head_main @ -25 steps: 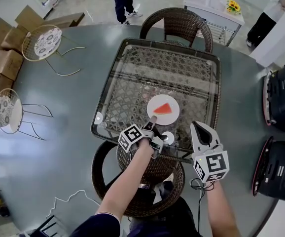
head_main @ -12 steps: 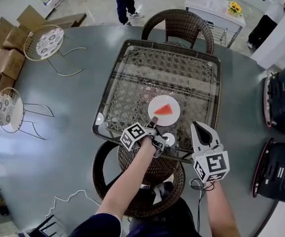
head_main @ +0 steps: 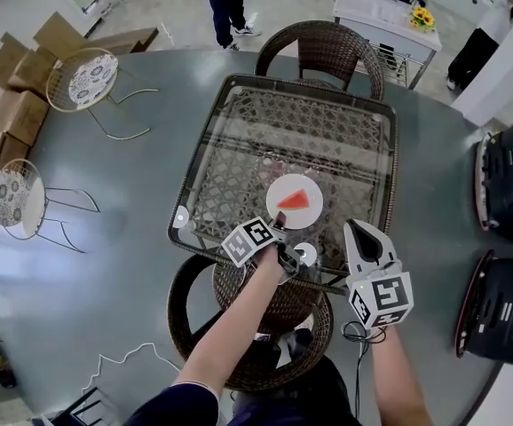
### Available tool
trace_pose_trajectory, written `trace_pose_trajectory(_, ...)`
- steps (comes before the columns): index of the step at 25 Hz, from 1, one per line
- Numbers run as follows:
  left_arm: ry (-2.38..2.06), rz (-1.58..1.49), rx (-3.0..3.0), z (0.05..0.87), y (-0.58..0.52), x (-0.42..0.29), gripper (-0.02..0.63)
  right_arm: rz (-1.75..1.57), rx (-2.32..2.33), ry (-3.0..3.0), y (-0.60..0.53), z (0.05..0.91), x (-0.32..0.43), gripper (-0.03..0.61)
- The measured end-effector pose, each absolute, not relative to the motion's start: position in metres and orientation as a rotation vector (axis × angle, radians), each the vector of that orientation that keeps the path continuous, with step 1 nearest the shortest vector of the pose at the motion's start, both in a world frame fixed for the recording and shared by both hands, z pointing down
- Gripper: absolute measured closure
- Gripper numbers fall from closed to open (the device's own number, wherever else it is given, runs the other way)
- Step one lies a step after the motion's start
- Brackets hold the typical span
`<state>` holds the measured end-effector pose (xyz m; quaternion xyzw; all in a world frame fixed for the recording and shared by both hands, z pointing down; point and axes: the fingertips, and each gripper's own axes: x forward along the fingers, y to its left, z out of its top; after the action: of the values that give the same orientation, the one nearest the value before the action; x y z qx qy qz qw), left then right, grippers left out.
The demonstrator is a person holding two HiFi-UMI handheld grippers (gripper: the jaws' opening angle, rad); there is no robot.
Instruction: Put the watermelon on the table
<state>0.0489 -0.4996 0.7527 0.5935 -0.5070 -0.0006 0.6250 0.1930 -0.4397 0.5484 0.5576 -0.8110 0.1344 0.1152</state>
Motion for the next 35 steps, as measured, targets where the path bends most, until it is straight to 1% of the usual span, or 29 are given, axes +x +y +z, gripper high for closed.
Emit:
trace_pose_trajectory(7,-1.243,0.200,1.504,0.748,-0.503,0.049,0.544,0.400,1.637,-2.386,-0.438,0.547,0.195,0.578)
trace_pose_trajectory(12,-1.271,0.267,1.554,0.747,-0.505,0.049,0.534,0.407,1.643,-2.387,-0.438,0.547,0.198,0.577)
trace_pose_trajectory(35,-1.369,0.326,1.571,0.747,-0.502,0.041,0.531,0.414,1.659,-2.397,-0.428,0.541,0.203,0.578)
